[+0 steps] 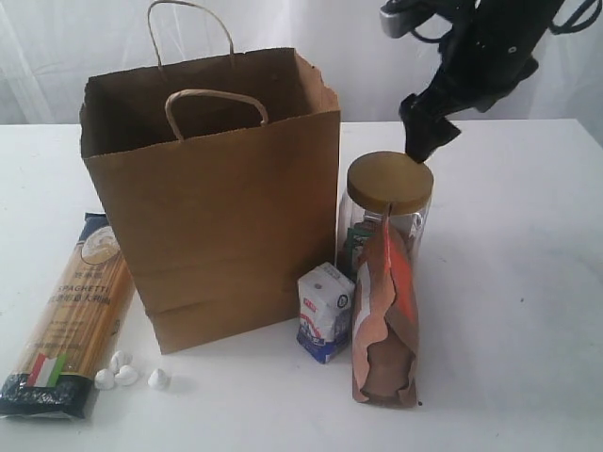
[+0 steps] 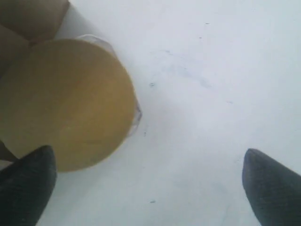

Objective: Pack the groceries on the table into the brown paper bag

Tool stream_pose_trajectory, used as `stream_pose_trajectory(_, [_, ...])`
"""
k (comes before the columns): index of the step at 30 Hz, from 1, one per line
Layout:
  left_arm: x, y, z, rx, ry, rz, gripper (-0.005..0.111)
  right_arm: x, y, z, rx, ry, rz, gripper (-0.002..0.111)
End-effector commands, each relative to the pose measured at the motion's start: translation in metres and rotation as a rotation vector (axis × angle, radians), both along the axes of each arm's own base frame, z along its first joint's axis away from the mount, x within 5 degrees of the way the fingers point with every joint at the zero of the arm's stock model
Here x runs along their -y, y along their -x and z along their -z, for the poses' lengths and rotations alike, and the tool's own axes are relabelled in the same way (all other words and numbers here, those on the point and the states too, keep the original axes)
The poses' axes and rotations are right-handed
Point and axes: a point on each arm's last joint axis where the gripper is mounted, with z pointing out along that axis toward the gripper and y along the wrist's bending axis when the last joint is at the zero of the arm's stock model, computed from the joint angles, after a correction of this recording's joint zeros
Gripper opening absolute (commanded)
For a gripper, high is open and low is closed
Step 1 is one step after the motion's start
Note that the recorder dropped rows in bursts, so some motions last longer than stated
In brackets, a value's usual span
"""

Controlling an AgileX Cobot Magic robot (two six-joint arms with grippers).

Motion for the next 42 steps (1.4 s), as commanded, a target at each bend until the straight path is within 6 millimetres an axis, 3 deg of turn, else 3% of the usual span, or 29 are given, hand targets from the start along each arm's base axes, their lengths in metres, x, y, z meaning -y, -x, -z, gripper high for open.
stream_pose_trajectory(1, [0.0, 0.0, 0.001, -0.005, 0.003, -0.003, 0.0, 0.047, 0.003, -0.023, 0.016, -0.174, 0.055, 0.105])
stream_pose_trajectory(2, [0.0, 0.0, 0.001, -0.005, 0.003, -0.003, 0.0, 0.059, 0.003, -0.024, 0.012, -0.268, 0.057, 0.105])
stream_pose_trajectory(4, [0.0, 0.0, 0.001, -0.005, 0.003, -0.003, 0.0, 0.103, 0.0, -0.019, 0.093, -0.605, -0.038, 0.105])
stream_pose_trajectory(5, [0.0, 0.0, 0.001, -0.005, 0.003, -0.003, 0.0, 0.123, 0.002, -0.008, 0.141, -0.677, -0.059, 0.105])
stream_pose_trajectory(7, [0.0, 0.0, 0.001, -0.005, 0.003, -0.003, 0.0, 0.156, 0.011, 0.021, 0.102, -0.752, 0.058, 0.105])
stream_pose_trajectory(11, [0.0, 0.0, 0.001, -0.005, 0.003, -0.003, 0.0, 0.17, 0.02, 0.071, 0.002, -0.778, 0.236, 0.105])
stream_pose_trajectory(16, [0.0, 0.0, 0.001, -0.005, 0.003, -0.003, 0.0, 0.158, 0.014, 0.104, -0.1, -0.848, 0.287, 0.105])
stream_pose_trajectory(19, [0.0, 0.0, 0.001, -0.005, 0.003, -0.003, 0.0, 0.144, 0.003, 0.098, -0.104, -1.052, 0.348, 0.105])
stream_pose_trajectory(22, [0.0, 0.0, 0.001, -0.005, 0.003, -0.003, 0.0, 0.131, -0.006, 0.084, 0.004, -1.162, 0.276, 0.105])
stream_pose_trajectory(26, [0.0, 0.0, 0.001, -0.005, 0.003, -0.003, 0.0, 0.115, -0.021, 0.09, 0.088, -1.102, 0.247, 0.105])
stream_pose_trajectory(30, [0.0, 0.001, 0.002, -0.007, 0.003, -0.003, 0.0, 0.099, -0.027, 0.111, -0.02, -1.132, 0.298, 0.1])
stream_pose_trajectory(33, [0.0, 0.001, 0.002, -0.007, 0.003, -0.003, 0.0, 0.088, -0.023, 0.109, -0.074, -1.165, 0.241, 0.092])
stream_pose_trajectory(37, [0.0, 0.001, 0.002, -0.007, 0.003, -0.003, 0.0, 0.079, -0.023, 0.095, -0.052, -1.252, 0.219, 0.089])
stream_pose_trajectory(42, [0.0, 0.001, 0.002, -0.007, 0.003, -0.003, 0.0, 0.058, -0.032, 0.101, 0.012, -1.146, 0.202, 0.086])
